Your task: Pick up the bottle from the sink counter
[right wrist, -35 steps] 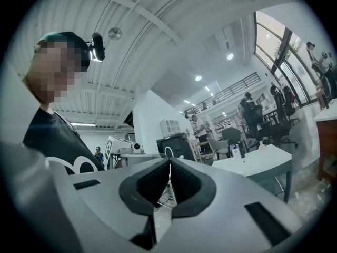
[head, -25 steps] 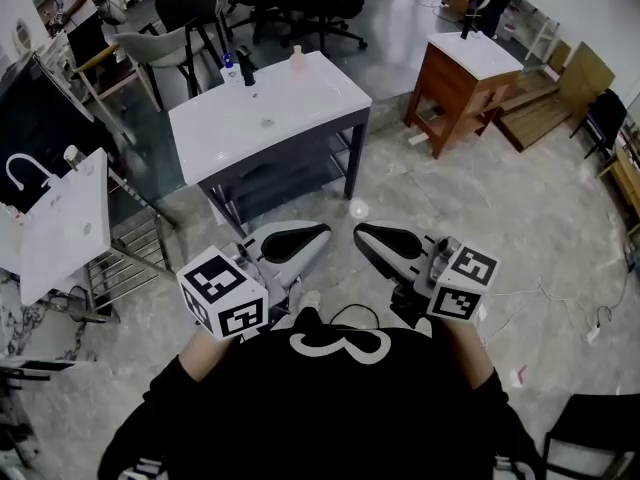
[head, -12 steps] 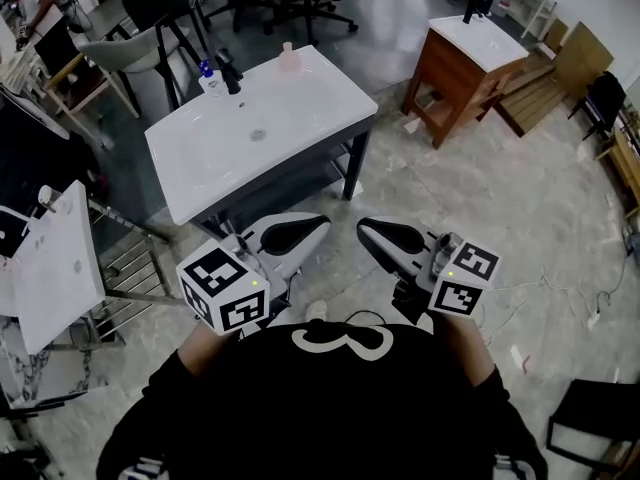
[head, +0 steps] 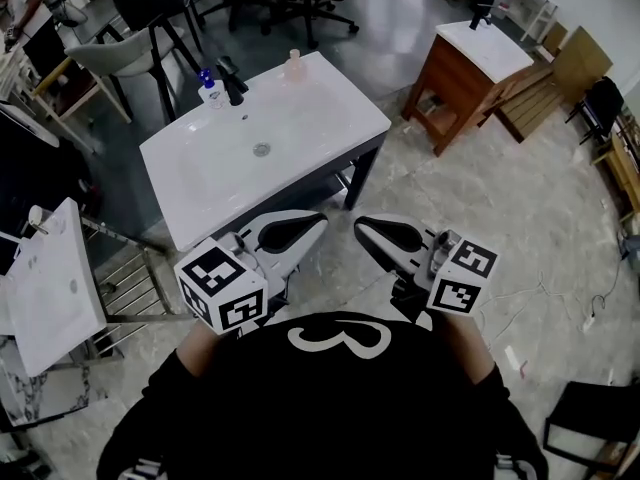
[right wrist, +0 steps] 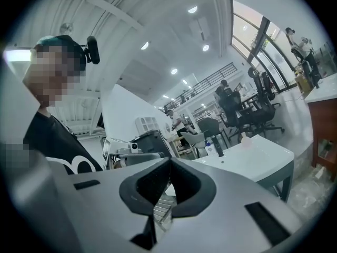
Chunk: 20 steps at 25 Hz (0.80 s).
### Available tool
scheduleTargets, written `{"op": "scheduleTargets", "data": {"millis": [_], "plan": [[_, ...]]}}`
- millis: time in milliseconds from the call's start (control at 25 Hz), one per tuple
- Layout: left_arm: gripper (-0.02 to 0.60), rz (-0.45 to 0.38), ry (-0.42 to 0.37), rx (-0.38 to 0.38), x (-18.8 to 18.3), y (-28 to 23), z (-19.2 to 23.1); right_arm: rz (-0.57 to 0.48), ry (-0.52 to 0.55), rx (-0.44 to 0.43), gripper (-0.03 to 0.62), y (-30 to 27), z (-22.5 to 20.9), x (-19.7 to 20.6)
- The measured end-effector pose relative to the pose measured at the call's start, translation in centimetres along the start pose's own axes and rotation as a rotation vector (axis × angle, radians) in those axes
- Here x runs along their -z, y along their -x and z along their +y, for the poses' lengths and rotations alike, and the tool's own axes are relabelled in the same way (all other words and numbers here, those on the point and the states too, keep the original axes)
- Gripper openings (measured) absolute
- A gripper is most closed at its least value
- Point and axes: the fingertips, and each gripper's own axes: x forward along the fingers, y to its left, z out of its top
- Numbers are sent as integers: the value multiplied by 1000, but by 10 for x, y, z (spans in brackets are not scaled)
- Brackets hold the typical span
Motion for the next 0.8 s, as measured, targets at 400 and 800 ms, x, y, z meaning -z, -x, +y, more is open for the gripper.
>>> {"op": "scheduleTargets", "data": {"millis": [400, 800], "plan": [[15, -32, 11, 2, -10, -9, 27, 11, 11, -12, 14, -17, -22, -9], [15, -57, 32, -53, -30, -55, 80, 21, -23, -64, 14, -35, -93, -33]]}}
